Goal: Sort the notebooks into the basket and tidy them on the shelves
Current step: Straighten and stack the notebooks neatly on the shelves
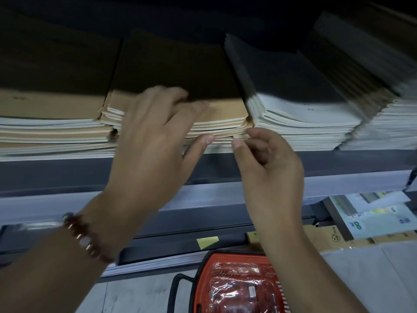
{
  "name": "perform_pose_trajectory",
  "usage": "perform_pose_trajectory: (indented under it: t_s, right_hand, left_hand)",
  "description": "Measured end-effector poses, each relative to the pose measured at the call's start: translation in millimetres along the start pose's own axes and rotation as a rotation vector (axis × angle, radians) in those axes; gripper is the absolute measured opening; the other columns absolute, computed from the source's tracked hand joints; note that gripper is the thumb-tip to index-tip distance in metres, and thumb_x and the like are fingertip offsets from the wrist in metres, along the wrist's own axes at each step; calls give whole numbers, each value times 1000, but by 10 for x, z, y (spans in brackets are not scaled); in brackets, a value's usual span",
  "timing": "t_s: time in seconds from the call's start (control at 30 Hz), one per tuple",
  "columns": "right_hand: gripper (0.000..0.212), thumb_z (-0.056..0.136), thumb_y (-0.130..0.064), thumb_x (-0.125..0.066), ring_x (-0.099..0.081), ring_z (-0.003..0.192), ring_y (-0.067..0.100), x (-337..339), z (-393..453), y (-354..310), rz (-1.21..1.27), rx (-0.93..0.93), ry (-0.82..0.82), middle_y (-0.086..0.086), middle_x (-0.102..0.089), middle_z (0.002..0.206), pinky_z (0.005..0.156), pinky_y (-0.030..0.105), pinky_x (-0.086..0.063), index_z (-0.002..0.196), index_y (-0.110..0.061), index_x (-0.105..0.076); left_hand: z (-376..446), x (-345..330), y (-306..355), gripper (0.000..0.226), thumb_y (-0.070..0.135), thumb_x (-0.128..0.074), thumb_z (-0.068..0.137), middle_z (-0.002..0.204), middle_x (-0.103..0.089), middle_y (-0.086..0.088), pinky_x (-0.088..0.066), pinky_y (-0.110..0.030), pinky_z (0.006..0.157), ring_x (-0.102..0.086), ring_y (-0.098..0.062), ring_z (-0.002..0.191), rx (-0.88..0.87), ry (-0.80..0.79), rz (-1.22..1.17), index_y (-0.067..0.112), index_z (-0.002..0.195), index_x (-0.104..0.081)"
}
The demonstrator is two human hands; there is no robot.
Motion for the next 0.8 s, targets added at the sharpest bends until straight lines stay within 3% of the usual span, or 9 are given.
perform_pose_trajectory:
  t_s: [0.1, 0.2, 0.3, 0.4, 0.47, 0.57, 0.63, 0.7, 0.8]
  right_hand:
    - [25, 93, -27, -67, -60, 91, -17, 7, -83, 17, 82, -69, -43, -21, -68, 104, 69, -3, -41, 114, -41, -65]
    - [30, 92, -24, -67, -57, 89, -22, -16, -94, 39, 183, -136, -67, -21, -67, 105, 65, -4, -40, 118, -40, -69]
    - [24, 90, -21, -69, -61, 91, -16, -14, -83, 87, 324, -222, -39, -24, -72, 100, 72, 7, -45, 106, -38, -74]
    - [23, 89, -18, -70, -64, 104, 0, -26, -56, 99, 379, -269, -23, -18, -73, 104, 88, 24, -45, 106, -33, -75]
    - [22, 88, -18, -70, -65, 107, 5, -42, -22, 76, 372, -276, -13, -14, -73, 106, 96, 31, -48, 106, -30, -74]
    - [17, 89, -18, -70, -66, 104, 6, -6, 15, 27, 336, -256, 2, -13, -74, 102, 99, 33, -49, 102, -27, -75]
    - [18, 91, -19, -69, -66, 99, -1, 56, -11, -27, 302, -198, 20, -16, -74, 100, 93, 26, -50, 105, -28, -74]
    - [24, 92, -18, -67, -65, 97, -9, 93, -69, -82, 282, -126, 28, -22, -73, 99, 83, 11, -49, 113, -30, -72]
    - [33, 93, -16, -65, -60, 98, -17, 27, -134, -125, 222, -76, -35, -29, -70, 104, 71, -4, -42, 117, -39, -66]
  left_hand:
    - [-325, 281, -169, 52, 38, -60, 96, 143, -44, -17, -34, -41, 109, -39, -32, 133, 231, 102, -153, 14, 141, -53]
    - [-643, 380, -345, 62, 38, -62, 91, 144, -35, 5, -35, -25, 109, -41, -20, 134, 507, 188, -406, 19, 147, -43]
    - [-761, 301, -443, 65, 35, -68, 93, 135, -39, 20, -40, -19, 106, -48, -1, 125, 720, 253, -631, 28, 150, -39]
    - [-712, 251, -494, 56, 24, -68, 92, 132, -47, 15, -45, -10, 94, -56, -2, 117, 830, 283, -812, 34, 143, -46]
    - [-695, 224, -537, 47, 21, -68, 92, 130, -54, 5, -45, -6, 84, -59, -3, 113, 878, 288, -892, 41, 132, -52]
    - [-712, 217, -520, 45, 17, -67, 93, 129, -58, 2, -46, -21, 100, -57, -3, 119, 894, 269, -949, 39, 130, -56]
    - [-746, 210, -457, 54, 17, -67, 92, 135, -54, 7, -44, -20, 104, -53, 2, 123, 896, 254, -970, 37, 139, -49]
    - [-760, 213, -421, 62, 20, -67, 91, 136, -50, 16, -44, -5, 93, -52, 9, 121, 896, 241, -952, 37, 145, -42]
    - [-622, 321, -508, 53, 24, -66, 93, 122, -50, 22, -42, 2, 78, -58, 3, 105, 752, 143, -575, 41, 139, -47]
Point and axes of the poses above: each hand's wrist, its own z-axis towards the middle knuckle, its own x-axis out of the back of the hand, y = z × x, the point moved 8 cm from there along z, towards the middle knuckle
